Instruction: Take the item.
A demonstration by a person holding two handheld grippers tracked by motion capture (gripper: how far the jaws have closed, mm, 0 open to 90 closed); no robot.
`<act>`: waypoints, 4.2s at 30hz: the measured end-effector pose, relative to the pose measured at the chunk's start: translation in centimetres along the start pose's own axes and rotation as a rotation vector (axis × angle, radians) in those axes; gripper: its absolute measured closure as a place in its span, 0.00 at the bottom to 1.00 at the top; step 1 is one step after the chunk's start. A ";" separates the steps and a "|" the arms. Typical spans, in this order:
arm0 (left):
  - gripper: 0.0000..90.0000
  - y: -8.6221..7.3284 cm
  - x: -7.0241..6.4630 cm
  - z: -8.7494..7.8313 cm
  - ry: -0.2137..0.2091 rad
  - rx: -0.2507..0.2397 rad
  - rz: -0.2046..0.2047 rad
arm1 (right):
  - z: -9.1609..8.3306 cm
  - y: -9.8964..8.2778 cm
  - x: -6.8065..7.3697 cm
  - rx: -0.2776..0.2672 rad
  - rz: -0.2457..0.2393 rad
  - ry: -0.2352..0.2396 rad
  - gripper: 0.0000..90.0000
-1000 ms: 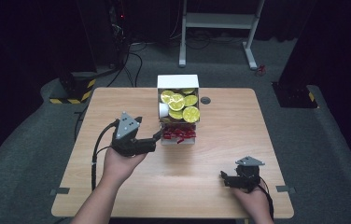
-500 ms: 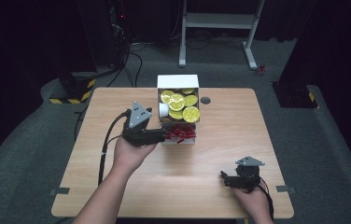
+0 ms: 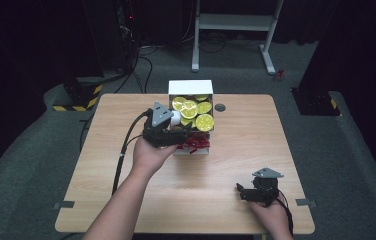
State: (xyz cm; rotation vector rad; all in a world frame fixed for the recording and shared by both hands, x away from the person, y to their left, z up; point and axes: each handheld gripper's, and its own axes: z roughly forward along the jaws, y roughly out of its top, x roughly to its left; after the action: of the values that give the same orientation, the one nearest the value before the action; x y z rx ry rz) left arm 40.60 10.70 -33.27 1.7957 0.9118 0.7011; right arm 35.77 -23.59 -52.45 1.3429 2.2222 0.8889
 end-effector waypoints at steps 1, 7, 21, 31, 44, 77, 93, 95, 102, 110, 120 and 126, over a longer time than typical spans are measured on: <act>0.25 0.1 0.0 0.2 0.001 -0.001 0.002 | 0.0 0.0 0.0 0.000 0.000 0.000 0.09; 0.32 0.6 -0.2 0.8 0.013 -0.020 0.009 | 0.0 0.0 0.0 -0.001 0.002 0.000 0.09; 0.64 1.9 -0.2 1.8 0.062 -0.064 0.016 | 0.0 -0.1 0.0 -0.001 -0.002 0.000 0.09; 0.27 1.8 -0.8 3.5 0.122 0.005 0.030 | -0.1 -0.1 0.0 -0.001 -0.001 0.000 0.09; 0.39 1.3 -1.4 4.6 0.136 0.020 0.045 | -0.1 -0.1 0.0 -0.001 -0.002 0.000 0.09; 0.44 1.3 0.5 -1.1 0.055 -0.130 -0.034 | -0.1 -0.1 0.1 -0.003 -0.006 0.000 0.09; 0.44 -1.4 4.1 -5.1 0.107 -0.103 -0.085 | -0.1 -0.1 0.1 -0.002 0.002 -0.001 0.09; 0.44 -1.8 4.4 -5.3 0.110 -0.099 -0.091 | -0.1 -0.1 0.1 -0.002 0.002 -0.001 0.09; 0.44 -3.3 5.4 -5.6 0.116 -0.089 -0.115 | -0.1 -0.1 0.1 -0.003 0.000 -0.001 0.09; 0.44 -4.9 6.3 -5.7 0.121 -0.067 -0.130 | -0.1 -0.1 0.1 -0.002 0.002 -0.001 0.09; 0.45 -6.5 6.7 -5.6 0.127 -0.049 -0.144 | -0.1 -0.1 0.1 -0.002 0.002 -0.002 0.09; 0.45 -7.6 6.9 -5.3 0.131 -0.031 -0.151 | -0.1 -0.1 0.1 -0.002 0.002 -0.002 0.09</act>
State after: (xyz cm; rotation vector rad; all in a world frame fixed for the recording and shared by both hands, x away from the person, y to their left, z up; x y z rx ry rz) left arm 38.13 20.96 -37.98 1.6494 1.1056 0.7388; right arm 35.56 -23.56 -52.47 1.3450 2.2185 0.8903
